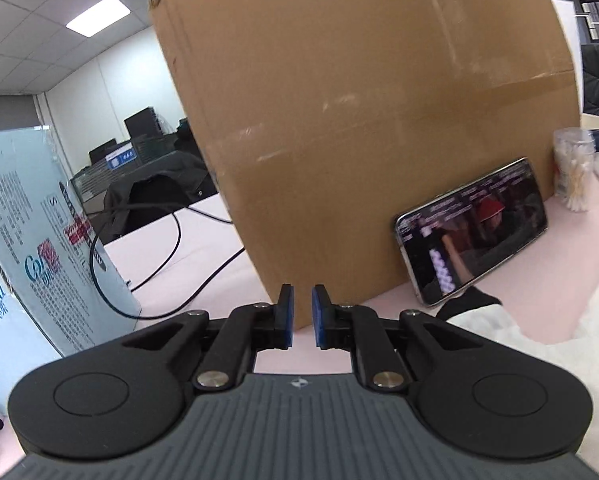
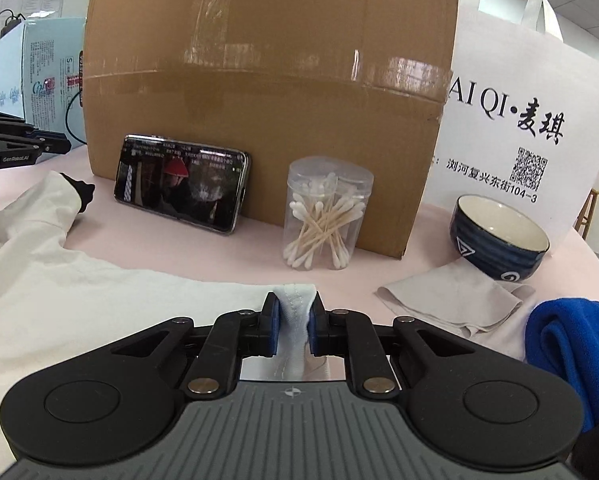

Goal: Fold clothes

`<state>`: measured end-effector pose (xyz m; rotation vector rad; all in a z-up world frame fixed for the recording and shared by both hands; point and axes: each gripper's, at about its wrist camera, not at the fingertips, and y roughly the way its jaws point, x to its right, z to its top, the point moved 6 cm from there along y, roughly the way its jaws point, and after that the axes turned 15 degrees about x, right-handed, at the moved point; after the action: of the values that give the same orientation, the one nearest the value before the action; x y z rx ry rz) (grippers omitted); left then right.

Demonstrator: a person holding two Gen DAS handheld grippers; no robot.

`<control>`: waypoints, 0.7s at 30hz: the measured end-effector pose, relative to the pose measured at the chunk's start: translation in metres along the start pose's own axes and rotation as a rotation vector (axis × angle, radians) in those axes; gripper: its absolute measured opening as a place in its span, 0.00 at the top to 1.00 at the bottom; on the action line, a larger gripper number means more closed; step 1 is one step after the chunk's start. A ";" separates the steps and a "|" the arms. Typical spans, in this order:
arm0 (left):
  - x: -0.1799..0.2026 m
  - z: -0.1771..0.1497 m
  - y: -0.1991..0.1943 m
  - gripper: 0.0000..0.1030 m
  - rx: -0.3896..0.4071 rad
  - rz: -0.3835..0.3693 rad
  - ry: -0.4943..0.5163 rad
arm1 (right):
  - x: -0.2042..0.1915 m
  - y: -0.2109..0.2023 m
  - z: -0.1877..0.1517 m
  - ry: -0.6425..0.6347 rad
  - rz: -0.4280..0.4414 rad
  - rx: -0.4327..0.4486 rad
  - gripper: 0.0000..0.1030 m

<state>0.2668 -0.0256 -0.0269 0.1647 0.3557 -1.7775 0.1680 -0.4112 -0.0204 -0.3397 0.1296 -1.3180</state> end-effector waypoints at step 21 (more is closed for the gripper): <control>-0.045 -0.024 -0.222 0.53 -0.002 -0.065 -0.237 | 0.005 -0.085 0.044 0.036 -0.117 0.230 0.23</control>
<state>0.0609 0.0679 -0.0029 -0.0592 0.1937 -1.8375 0.1026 -0.4261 0.0483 -0.1294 -0.0125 -1.4391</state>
